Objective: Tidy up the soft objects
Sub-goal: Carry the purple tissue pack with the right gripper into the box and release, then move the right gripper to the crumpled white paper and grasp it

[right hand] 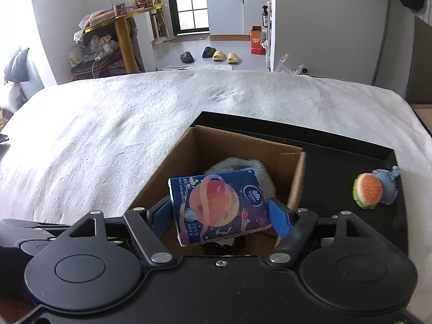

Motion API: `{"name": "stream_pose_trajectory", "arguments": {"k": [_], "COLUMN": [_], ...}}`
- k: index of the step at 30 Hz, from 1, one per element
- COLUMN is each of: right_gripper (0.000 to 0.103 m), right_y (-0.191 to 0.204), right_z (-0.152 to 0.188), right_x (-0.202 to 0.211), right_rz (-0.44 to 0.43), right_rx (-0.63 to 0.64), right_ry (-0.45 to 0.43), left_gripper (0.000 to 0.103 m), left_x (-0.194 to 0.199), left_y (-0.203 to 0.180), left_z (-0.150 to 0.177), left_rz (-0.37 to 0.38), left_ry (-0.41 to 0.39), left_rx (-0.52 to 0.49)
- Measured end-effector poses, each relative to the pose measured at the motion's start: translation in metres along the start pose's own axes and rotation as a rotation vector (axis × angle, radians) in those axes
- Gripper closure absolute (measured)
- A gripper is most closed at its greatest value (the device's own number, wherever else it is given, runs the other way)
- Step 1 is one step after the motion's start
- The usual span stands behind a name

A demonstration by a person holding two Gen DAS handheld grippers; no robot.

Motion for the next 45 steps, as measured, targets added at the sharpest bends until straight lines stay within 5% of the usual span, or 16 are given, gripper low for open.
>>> {"name": "stream_pose_trajectory", "arguments": {"k": [9,20,30,45], "right_gripper": [0.028,0.028,0.026,0.019], "right_y": [0.023,0.006,-0.012,-0.073], "right_z": [-0.005,0.0,0.006,0.004], "right_x": [-0.013,-0.007,0.009,0.035], "right_rz": [-0.028,-0.017,-0.006,0.024], "right_rx": [-0.008,-0.063,-0.085,-0.181], "right_ry": [-0.003,0.013,0.016,-0.037], "left_gripper": [0.09,0.088,0.058,0.034], "left_x": [-0.004,-0.001,0.015,0.034], "left_y": [0.007,-0.001,-0.021,-0.063], "left_z": [-0.001,0.003,0.0,-0.012], "left_rz": [0.021,-0.03,-0.109,-0.197], "left_ry": [0.002,0.047,0.047,0.022], "left_rx": [0.009,-0.017,-0.069,-0.15]}}
Point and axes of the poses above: each gripper's, at about its wrist camera, not at the fingertips, and x roughly against the way its jaws point, y to its left, z to its underside, the point moved 3 cm from there along -x, roughly the way its jaws point, and after that the axes turned 12 degrees about -x, right-handed, at the moved point
